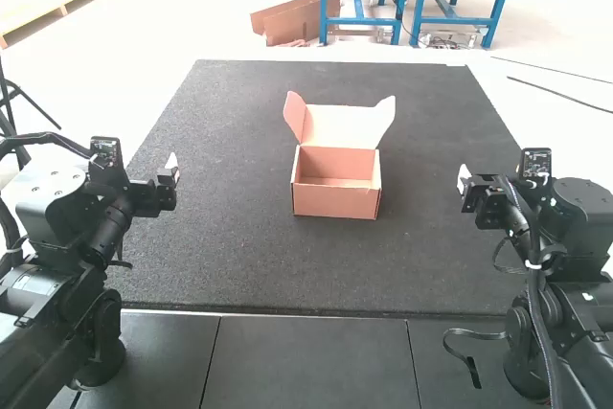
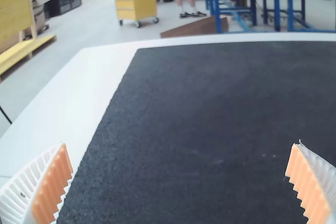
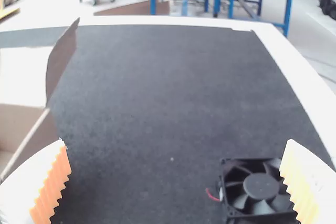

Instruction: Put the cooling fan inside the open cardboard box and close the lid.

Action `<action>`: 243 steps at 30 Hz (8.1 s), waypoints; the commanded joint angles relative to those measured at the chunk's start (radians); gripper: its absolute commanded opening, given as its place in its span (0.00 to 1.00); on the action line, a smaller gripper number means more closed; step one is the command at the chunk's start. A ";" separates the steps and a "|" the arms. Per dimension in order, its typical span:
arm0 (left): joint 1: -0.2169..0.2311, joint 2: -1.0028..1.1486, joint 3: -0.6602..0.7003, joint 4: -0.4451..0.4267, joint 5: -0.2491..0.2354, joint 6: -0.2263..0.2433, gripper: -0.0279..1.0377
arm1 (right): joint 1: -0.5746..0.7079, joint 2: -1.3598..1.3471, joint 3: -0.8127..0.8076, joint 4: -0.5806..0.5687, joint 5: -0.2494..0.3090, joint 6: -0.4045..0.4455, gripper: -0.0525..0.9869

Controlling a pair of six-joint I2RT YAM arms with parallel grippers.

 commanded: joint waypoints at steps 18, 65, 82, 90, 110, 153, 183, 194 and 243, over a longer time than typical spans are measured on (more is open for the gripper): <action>0.002 -0.020 -0.006 0.147 0.018 -0.049 0.93 | -0.013 -0.006 -0.004 0.147 0.048 0.052 0.93; 0.008 0.814 0.878 -0.255 0.018 -0.195 0.93 | -0.364 0.969 0.726 -0.273 0.094 0.152 0.93; 0.002 0.883 0.959 -0.399 0.073 -0.149 0.93 | -0.486 1.469 1.038 -0.531 -0.058 -0.311 0.91; 0.000 0.919 0.969 -0.427 0.073 -0.149 0.93 | -0.530 1.668 1.234 -0.610 -0.113 -0.368 0.91; 0.000 0.929 0.967 -0.458 0.080 -0.146 0.93 | -0.524 1.857 1.272 -0.566 -0.163 -0.457 0.91; 0.023 0.923 0.987 -0.470 0.086 -0.146 0.93 | -0.499 2.024 1.311 -0.524 -0.191 -0.485 0.90; 0.023 0.906 0.936 -0.292 0.130 -0.147 0.93 | -0.461 1.814 1.374 -0.635 -0.438 -0.161 0.03; 0.022 0.874 0.847 -0.160 0.152 -0.155 0.93 | -0.249 1.456 1.378 -0.725 -0.329 0.250 0.05; 0.017 0.759 0.791 -0.320 0.093 -0.060 0.94 | 0.479 1.637 1.146 -0.350 -0.047 0.594 0.05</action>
